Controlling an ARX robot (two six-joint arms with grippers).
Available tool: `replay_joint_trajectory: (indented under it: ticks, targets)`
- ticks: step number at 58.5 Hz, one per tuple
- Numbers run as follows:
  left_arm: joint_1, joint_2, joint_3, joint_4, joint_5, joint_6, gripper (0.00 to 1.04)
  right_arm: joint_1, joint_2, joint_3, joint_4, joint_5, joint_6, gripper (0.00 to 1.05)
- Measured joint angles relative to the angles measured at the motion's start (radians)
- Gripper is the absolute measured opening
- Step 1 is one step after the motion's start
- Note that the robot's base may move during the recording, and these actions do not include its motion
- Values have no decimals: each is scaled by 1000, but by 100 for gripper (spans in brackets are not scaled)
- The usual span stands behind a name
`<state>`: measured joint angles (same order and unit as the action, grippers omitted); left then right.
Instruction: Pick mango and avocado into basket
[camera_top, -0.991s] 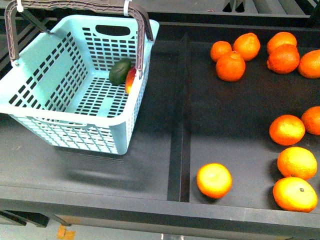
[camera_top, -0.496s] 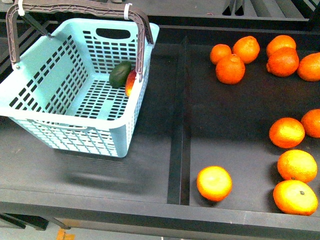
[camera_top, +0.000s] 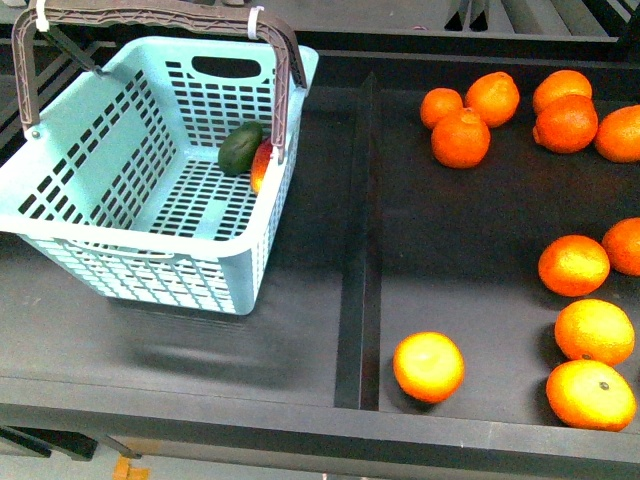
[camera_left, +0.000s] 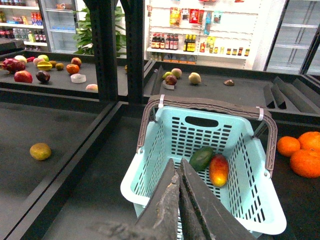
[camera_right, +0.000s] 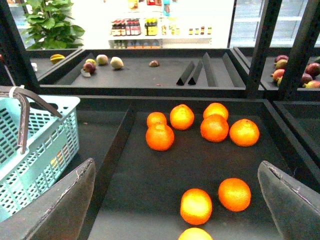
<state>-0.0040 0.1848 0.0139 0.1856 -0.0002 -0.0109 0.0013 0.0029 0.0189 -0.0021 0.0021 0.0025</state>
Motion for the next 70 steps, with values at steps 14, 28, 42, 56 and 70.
replay_joint_trajectory:
  ticks: [14,28,42,56,70]
  targets:
    - [0,-176,0,-182,0,0,2,0,0,0,0,0,0,96]
    - [0,-179,0,-184,0,0,30,0,0,0,0,0,0,96]
    - [0,-179,0,-184,0,0,77,0,0,0,0,0,0,96]
    - [0,-179,0,-184,0,2,96,0,0,0,0,0,0,96]
    - [0,-179,0,-184,0,2,96,0,0,0,0,0,0,96]
